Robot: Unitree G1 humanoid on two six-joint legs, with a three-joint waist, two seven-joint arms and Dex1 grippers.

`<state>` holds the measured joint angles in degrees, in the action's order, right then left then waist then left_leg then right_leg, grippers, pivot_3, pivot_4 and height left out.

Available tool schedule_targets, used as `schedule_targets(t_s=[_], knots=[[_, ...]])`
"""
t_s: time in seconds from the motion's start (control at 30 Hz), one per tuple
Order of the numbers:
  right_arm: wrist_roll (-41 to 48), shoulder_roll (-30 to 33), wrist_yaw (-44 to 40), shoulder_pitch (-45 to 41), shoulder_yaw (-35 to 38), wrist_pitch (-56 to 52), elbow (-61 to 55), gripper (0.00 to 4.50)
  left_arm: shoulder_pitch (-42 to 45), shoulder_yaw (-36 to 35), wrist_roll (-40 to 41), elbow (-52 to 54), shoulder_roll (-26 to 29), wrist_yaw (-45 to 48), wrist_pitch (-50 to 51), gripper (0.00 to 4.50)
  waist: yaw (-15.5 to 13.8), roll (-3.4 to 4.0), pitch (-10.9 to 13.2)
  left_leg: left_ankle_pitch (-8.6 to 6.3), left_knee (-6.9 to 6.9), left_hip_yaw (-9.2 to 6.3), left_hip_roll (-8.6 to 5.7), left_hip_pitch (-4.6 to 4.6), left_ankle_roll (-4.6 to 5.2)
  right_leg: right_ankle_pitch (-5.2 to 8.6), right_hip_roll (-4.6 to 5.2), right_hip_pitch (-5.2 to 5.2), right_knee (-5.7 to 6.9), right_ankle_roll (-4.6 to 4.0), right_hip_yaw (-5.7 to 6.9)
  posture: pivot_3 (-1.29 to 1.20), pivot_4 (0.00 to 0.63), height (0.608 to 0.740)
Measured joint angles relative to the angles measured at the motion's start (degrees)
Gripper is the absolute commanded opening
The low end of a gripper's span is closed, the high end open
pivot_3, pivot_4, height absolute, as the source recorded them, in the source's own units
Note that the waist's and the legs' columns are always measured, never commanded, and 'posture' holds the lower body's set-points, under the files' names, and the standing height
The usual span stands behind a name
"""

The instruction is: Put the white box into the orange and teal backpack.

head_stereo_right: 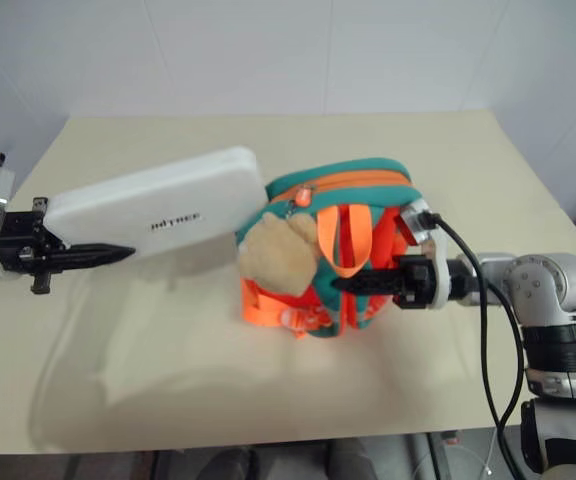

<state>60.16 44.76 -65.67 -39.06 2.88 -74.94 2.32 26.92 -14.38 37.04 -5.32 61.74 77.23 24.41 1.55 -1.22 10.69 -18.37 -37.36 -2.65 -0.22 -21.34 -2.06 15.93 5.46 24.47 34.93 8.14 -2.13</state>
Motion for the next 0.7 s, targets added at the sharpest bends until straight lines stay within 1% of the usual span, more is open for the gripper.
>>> schedule_targets(t_s=[0.13,0.33,0.4,0.7], knots=[[0.0,-0.3,0.4,0.6,0.4,0.0,-0.1,1.36,0.9,1.0,-1.7,-2.5,0.1,2.4,-0.8,1.40,0.0,-0.01,0.0,-0.03,0.00,0.00,0.01,-0.05,0.05,0.00,0.01,0.02,-0.04,0.00,0.01,0.00,0.150,0.740],[0.0,-0.7,0.9,1.1,1.0,0.1,-0.1,1.36,4.7,3.2,-3.5,-4.2,-0.4,4.7,-1.4,1.40,0.0,0.00,0.0,-0.03,-0.03,0.03,0.00,-0.05,0.06,0.00,0.02,0.03,0.00,0.01,0.05,0.00,0.150,0.740],[-0.1,-1.0,1.0,1.1,1.1,0.1,-0.1,1.36,6.7,4.4,-3.9,-4.3,-1.6,5.2,-1.4,1.40,-0.1,-0.01,0.0,-0.03,-0.08,0.02,0.00,-0.05,0.06,0.00,0.01,0.03,0.04,0.01,0.05,0.00,0.150,0.740],[-1.0,-2.3,1.0,0.8,1.1,0.9,0.0,1.36,19.5,14.7,-8.5,-4.5,-7.7,7.0,-0.6,1.40,0.0,-0.01,0.0,-0.04,-0.30,0.03,-0.01,-0.13,0.07,-0.03,-0.01,0.02,0.11,0.06,0.05,0.00,0.150,0.740]])
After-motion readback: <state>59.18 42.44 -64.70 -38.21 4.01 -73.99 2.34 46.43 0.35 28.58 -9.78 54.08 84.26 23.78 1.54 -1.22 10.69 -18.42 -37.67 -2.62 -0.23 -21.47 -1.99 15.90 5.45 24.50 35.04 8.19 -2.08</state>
